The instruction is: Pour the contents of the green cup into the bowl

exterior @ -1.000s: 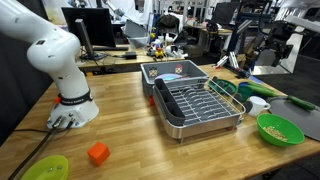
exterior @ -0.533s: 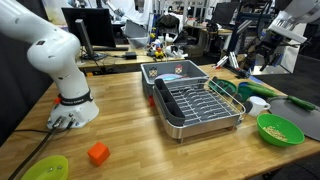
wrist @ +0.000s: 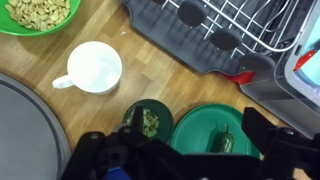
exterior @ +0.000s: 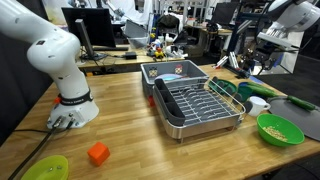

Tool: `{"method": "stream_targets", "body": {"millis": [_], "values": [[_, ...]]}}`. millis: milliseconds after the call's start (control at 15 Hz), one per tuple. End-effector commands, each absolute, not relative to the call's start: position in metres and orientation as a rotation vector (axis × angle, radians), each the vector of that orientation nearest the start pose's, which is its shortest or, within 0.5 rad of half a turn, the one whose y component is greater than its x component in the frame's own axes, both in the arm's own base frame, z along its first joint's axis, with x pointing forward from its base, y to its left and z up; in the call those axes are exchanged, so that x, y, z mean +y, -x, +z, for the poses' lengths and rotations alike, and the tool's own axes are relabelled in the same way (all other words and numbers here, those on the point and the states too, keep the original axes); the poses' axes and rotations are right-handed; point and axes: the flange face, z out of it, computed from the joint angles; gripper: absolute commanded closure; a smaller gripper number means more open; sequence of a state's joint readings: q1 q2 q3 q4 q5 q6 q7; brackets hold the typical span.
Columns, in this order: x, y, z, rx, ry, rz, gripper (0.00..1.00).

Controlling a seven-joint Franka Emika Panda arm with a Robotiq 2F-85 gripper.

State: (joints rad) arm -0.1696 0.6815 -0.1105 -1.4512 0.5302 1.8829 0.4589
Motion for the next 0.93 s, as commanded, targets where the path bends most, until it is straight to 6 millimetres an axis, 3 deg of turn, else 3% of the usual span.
{"method": "stream_targets", "body": {"millis": [0,400,600,867], "values": [[-0.144,-0.683,0.276,1.250,2.427,0.379,0.00],[-0.146,-0.684,0.274,1.260,2.406,0.381,0.00],[-0.162,-0.680,0.252,1.297,2.354,0.440,0.00],[-0.188,-0.666,0.208,1.333,2.212,0.583,0.00]]}}
